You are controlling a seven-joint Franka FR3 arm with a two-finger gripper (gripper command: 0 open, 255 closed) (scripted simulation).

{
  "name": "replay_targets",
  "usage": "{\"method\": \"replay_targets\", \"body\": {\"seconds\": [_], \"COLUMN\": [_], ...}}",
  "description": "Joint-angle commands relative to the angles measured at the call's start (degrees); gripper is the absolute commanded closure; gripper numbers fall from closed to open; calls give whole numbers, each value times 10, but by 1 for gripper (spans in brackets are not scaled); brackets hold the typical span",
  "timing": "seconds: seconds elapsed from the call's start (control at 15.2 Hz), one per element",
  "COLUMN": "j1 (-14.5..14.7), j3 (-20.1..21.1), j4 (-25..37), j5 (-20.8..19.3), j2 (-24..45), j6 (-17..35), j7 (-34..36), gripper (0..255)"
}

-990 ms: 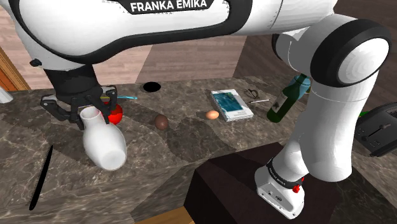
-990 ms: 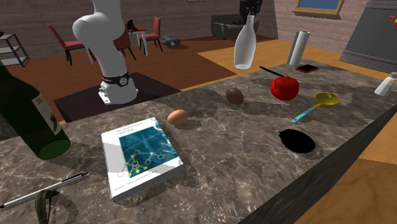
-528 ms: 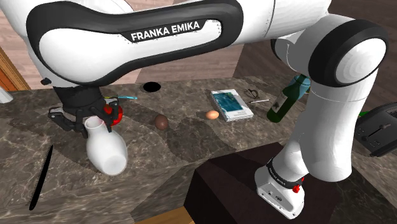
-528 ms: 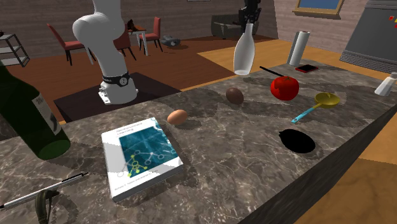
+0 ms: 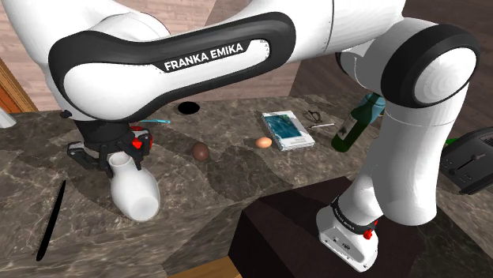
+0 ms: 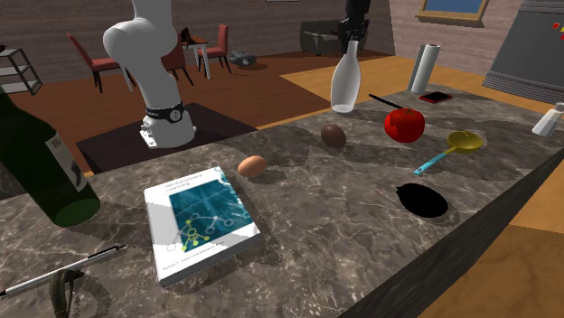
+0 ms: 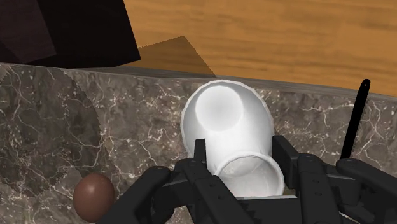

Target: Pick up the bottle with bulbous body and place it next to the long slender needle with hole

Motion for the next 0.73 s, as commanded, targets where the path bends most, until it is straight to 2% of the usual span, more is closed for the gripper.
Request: {"method": "replay_targets", "body": {"seconds": [0.0, 0.07, 0.13, 0.46, 0.66], "j1": [0, 0, 0, 0, 2], "j3": [0, 0, 0, 0, 2], "j4": [0, 0, 0, 0, 53], "j5": [0, 0, 0, 0, 2], "j2": [0, 0, 0, 0, -4], "j6": [0, 0, 0, 0, -56], "j7": [0, 0, 0, 0, -2], "gripper": [255, 255, 0, 0, 0]}}
